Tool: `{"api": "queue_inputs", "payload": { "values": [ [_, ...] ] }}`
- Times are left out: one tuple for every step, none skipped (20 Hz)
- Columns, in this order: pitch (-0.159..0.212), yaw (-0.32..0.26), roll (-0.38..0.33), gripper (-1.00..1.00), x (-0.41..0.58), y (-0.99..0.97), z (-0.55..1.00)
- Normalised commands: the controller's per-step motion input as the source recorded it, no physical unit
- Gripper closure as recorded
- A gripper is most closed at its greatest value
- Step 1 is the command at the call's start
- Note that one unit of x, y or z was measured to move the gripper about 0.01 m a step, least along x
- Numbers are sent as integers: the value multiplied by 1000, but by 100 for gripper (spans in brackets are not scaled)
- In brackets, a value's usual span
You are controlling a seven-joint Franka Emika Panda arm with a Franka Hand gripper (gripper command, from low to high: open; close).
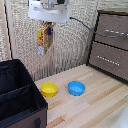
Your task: Kindly direct your grabber toward the cereal bar. Delicately grip the cereal bar using your grabber. Transport the clutched cereal bar to the rear part of the organizer. Set the cereal bar down and place it in the rear section of the organizer.
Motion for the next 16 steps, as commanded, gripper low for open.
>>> {"api": "queue_inputs", "payload": {
  "values": [
    [0, -167, 0, 100, 0, 623, 163],
    [0, -167, 0, 100, 0, 623, 163],
    [0, -169, 0, 100, 0, 623, 163],
    [0, -169, 0, 100, 0, 626, 149],
    [0, -167, 0, 100, 0, 634, 129],
    [4, -163, 0, 100, 0, 651, 109],
    [8, -161, 0, 100, 0, 663, 89],
    [18, -153, 0, 100, 0, 697, 20],
    [21, -151, 0, 100, 0, 711, 0],
    [17, -153, 0, 100, 0, 714, 0],
    [9, -158, 0, 100, 0, 711, 6],
    [3, -163, 0, 100, 0, 703, 14],
    [1, -166, 0, 100, 0, 697, 11],
    [0, -167, 0, 100, 0, 694, 11],
    [0, -174, 0, 100, 0, 686, 20],
    [0, -175, 0, 100, 0, 683, 20]
  ]
}}
